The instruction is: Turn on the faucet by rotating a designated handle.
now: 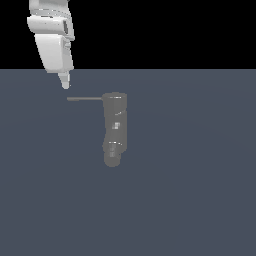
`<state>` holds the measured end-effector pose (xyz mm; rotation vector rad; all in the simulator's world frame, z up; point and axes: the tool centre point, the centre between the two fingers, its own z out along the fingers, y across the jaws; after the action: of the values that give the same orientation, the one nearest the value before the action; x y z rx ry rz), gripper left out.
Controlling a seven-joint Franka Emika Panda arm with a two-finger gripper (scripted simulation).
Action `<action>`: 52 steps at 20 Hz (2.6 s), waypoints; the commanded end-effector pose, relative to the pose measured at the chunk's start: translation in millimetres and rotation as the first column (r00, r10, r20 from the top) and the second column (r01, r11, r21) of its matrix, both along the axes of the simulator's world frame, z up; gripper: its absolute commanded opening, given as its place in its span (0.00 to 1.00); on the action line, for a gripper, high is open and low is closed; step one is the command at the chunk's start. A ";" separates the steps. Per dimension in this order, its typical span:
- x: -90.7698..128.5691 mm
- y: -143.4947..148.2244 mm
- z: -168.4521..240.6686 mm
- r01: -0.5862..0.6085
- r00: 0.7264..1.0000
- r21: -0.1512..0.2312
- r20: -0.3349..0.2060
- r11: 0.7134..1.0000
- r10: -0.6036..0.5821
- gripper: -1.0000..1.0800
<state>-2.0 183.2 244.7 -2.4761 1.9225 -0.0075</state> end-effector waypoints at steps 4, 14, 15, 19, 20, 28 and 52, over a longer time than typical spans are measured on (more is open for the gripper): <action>25.6 -4.0 -19.9 0.107 0.994 -0.003 -0.003 0.994 -0.107 0.00; 54.7 -12.5 -41.8 0.229 0.974 -0.004 -0.007 0.974 -0.229 0.00; 56.0 -13.0 -42.6 0.234 0.972 -0.004 -0.007 0.972 -0.234 0.00; 58.1 -13.6 -43.7 0.242 0.970 -0.003 -0.008 0.970 -0.242 0.00; 58.1 -13.6 -43.7 0.242 0.970 -0.003 -0.008 0.970 -0.242 0.00; 44.1 -14.5 -43.6 0.242 0.970 -0.003 -0.008 0.970 -0.242 0.00; -26.6 -17.0 -43.7 0.243 0.970 -0.003 -0.008 0.970 -0.243 0.00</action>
<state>-20.6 161.6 201.0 -2.2157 2.2236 -0.0037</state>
